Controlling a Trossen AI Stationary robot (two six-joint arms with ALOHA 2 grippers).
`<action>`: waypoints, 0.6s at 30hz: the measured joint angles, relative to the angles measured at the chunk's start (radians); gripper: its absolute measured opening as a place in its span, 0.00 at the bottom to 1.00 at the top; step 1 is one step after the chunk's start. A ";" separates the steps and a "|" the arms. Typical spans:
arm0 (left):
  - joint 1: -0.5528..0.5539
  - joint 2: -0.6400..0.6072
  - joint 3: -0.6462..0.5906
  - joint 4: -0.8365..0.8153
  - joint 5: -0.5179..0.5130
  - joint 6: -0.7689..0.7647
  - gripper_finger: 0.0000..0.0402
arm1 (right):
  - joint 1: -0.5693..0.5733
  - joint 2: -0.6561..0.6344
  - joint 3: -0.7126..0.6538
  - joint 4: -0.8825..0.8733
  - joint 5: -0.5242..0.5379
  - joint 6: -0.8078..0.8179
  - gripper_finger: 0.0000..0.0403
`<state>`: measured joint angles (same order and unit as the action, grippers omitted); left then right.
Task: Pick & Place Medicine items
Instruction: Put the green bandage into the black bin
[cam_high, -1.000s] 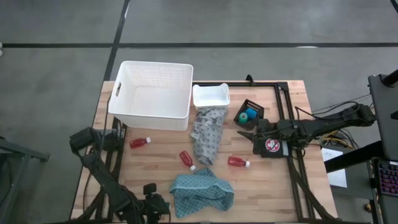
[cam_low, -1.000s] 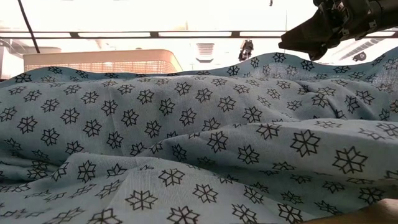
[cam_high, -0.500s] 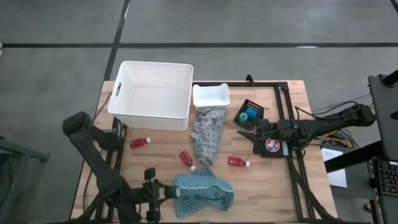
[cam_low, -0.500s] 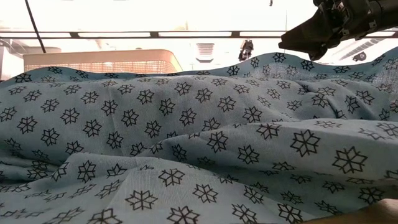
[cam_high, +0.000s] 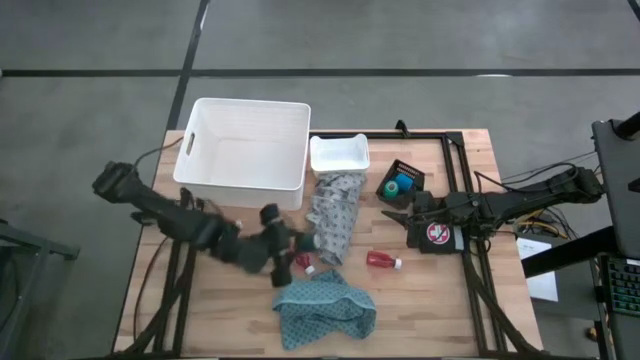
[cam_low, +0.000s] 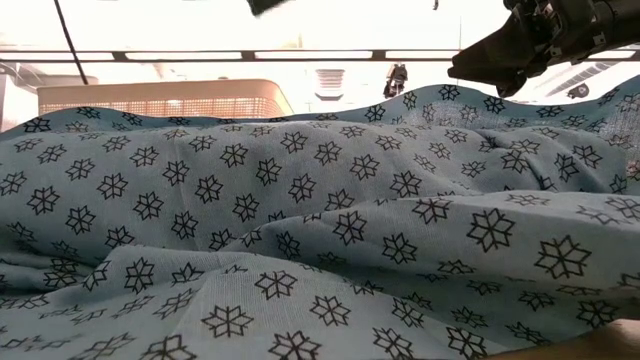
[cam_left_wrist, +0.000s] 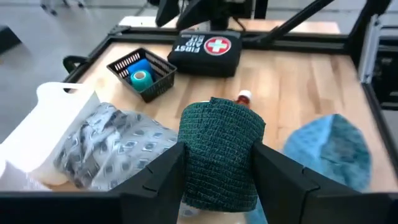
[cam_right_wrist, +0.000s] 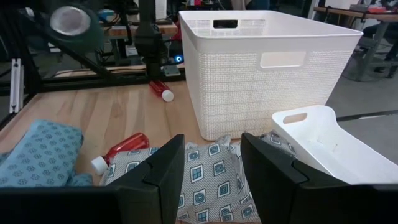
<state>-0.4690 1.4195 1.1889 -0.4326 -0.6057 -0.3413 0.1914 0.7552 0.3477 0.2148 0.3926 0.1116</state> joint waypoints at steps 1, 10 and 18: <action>0.035 0.001 -0.001 0.008 0.037 0.019 0.43 | 0.000 0.000 0.000 -0.001 0.000 0.000 0.39; 0.225 0.050 -0.019 0.168 0.214 0.102 0.43 | 0.000 0.000 -0.001 0.000 0.000 0.000 0.38; 0.252 0.057 -0.019 0.259 0.219 0.249 0.43 | 0.000 0.000 -0.002 0.000 0.000 0.000 0.39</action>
<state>-0.2169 1.4769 1.1698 -0.1741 -0.3867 -0.0921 0.1916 0.7551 0.3458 0.2147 0.3927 0.1116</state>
